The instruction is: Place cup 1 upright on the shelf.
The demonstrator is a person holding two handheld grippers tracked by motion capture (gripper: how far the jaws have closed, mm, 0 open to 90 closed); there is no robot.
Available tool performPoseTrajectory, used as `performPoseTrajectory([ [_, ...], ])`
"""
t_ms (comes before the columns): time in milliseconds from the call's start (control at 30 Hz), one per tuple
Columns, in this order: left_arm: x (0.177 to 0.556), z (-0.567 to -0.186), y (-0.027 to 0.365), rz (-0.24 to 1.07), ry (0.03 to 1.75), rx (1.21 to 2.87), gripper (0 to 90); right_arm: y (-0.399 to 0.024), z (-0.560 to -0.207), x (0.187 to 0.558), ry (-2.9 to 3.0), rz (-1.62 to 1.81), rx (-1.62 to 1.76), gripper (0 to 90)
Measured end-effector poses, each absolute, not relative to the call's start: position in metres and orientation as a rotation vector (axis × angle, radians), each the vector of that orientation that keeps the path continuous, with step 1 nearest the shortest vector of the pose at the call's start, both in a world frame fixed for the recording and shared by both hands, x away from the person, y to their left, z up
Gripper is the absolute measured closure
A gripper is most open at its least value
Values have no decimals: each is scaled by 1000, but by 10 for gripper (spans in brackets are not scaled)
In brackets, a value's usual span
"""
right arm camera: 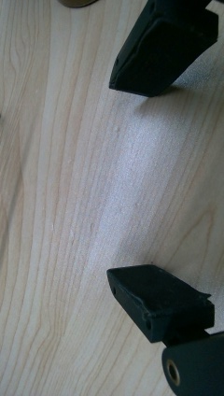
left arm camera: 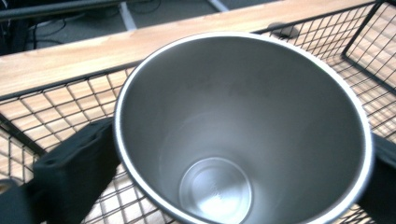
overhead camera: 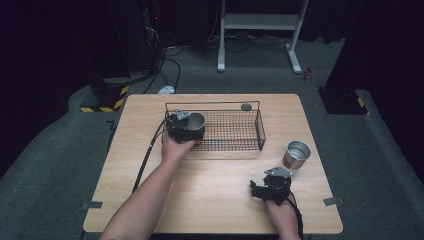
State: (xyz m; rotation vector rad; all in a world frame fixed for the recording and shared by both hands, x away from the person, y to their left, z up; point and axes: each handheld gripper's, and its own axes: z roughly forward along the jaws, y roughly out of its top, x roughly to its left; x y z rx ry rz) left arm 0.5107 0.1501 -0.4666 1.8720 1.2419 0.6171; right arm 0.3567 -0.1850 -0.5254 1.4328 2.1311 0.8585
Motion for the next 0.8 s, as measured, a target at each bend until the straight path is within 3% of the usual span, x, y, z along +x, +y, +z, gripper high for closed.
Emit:
performPoseTrajectory([
  [800, 489, -451, 166, 572, 1216, 1883, 0, -185, -525, 357, 2133, 860, 1434, 90],
])
